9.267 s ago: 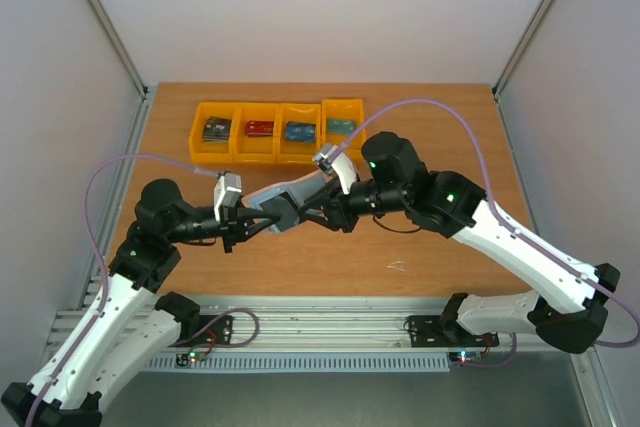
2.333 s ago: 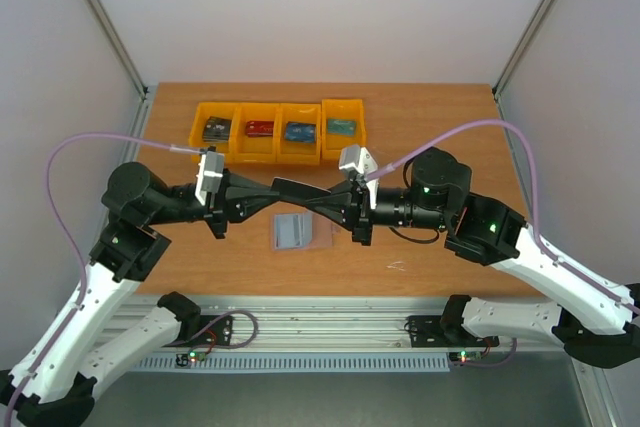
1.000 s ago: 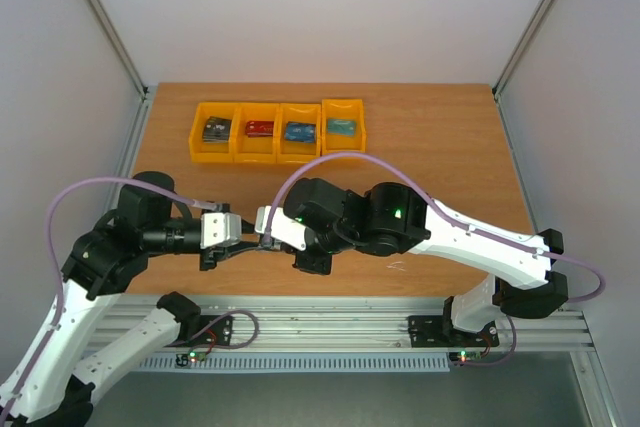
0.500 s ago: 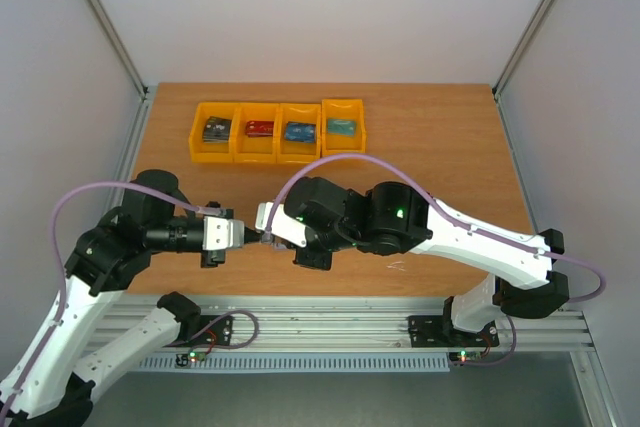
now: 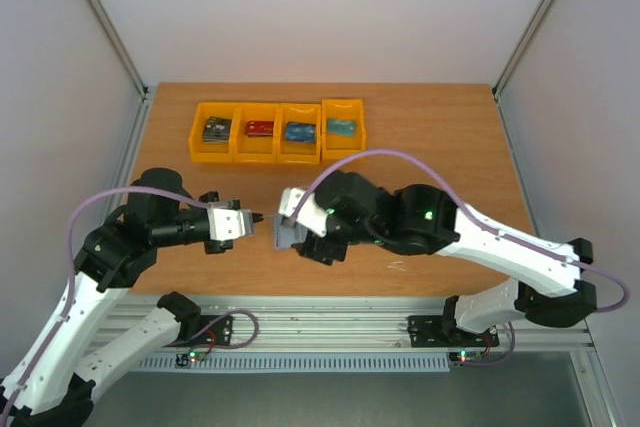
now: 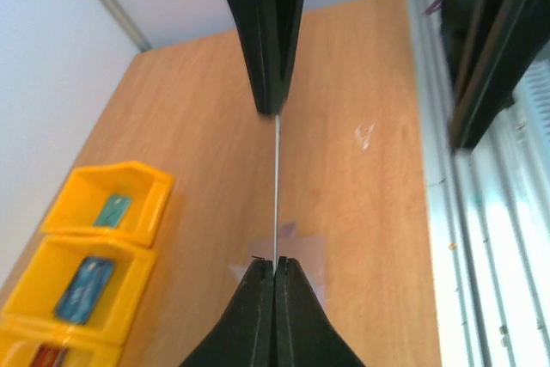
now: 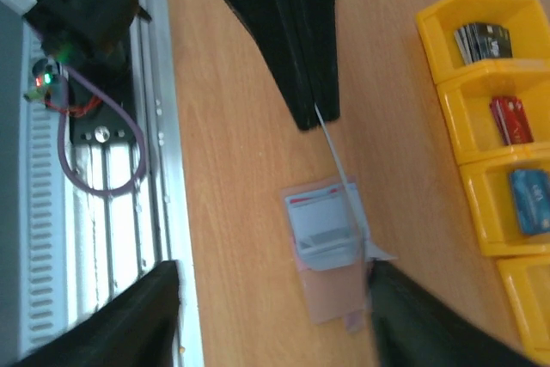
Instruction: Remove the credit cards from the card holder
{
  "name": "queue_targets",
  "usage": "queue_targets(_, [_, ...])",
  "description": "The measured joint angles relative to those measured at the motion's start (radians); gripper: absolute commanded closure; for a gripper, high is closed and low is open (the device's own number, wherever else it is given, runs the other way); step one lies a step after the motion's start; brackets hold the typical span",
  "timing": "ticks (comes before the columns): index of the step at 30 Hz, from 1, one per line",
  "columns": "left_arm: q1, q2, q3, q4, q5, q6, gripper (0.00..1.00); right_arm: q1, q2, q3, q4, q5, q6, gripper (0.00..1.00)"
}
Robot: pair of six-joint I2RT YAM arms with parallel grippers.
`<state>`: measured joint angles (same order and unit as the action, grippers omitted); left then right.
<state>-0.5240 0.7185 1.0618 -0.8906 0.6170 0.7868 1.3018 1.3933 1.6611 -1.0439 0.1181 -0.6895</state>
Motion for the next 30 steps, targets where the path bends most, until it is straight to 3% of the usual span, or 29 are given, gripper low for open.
queue_targets(6, [0.031,0.066,0.002,-0.010,-0.174,0.274,1.00,-0.214,-0.158,-0.109,0.058,-0.100,0.062,0.06])
queue_targets(9, [0.161,0.174,0.053,-0.058,-0.183,0.435,1.00,-0.320,-0.225,-0.148,0.084,-0.168,0.088,0.02])
queue_targets(15, [0.396,0.418,0.225,-0.087,-0.156,0.692,1.00,-0.445,-0.279,-0.187,0.105,-0.315,0.110,0.02])
queue_targets(20, [0.530,0.599,0.310,-0.077,-0.131,0.874,1.00,-0.512,-0.284,-0.218,0.110,-0.391,0.109,0.02])
queue_targets(30, [0.601,0.981,0.550,0.003,-0.154,1.067,1.00,-0.615,-0.284,-0.226,0.113,-0.474,0.070,0.01])
